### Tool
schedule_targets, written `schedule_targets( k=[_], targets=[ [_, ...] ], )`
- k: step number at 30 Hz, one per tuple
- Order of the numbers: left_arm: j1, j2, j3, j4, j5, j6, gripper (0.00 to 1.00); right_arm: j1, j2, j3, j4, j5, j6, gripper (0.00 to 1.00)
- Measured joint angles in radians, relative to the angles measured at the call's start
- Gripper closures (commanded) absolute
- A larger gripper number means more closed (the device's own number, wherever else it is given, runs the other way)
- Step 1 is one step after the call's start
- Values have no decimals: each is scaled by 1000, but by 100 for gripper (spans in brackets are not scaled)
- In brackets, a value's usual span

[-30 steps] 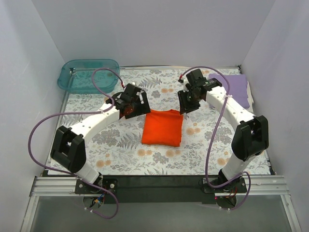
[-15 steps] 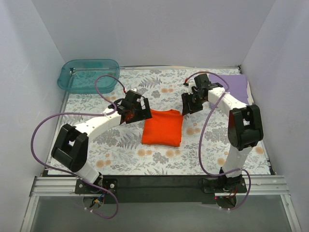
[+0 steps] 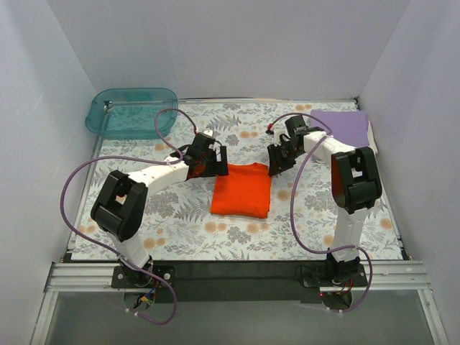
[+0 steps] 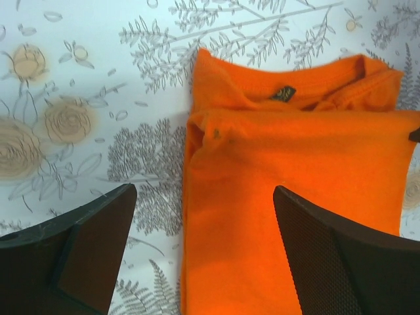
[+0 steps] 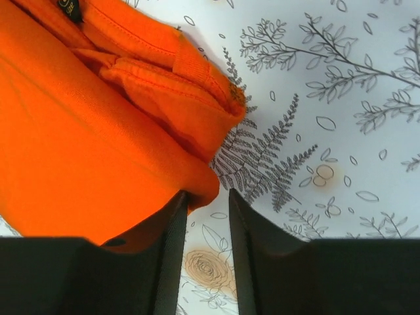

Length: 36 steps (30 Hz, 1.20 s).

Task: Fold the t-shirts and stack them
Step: Fold the tshirt

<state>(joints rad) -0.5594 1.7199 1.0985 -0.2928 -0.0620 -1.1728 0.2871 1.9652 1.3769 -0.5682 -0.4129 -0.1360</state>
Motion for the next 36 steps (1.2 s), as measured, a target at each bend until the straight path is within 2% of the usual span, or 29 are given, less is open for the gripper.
schedule_targets(
  k=[2,3,4,16,24,36],
  targets=[
    [11,25,23,11,0,20,25,0,11,2,3,-19,-10,83],
    [16,35,34,15,0,31,27,0,15,2,3,-28,-14,94],
    [22,41,42,18,0,37,27,0,19,2,3,-38,-20,99],
    [35,74,69,49,29,110,36,0,-6,5,2,-112,-37,99],
    [35,77,70,63,48,126,53,2,-51,45,2,-122,-40,99],
    [35,92,70,84,43,121,56,10,-51,56,1,-122,-45,99]
  ],
)
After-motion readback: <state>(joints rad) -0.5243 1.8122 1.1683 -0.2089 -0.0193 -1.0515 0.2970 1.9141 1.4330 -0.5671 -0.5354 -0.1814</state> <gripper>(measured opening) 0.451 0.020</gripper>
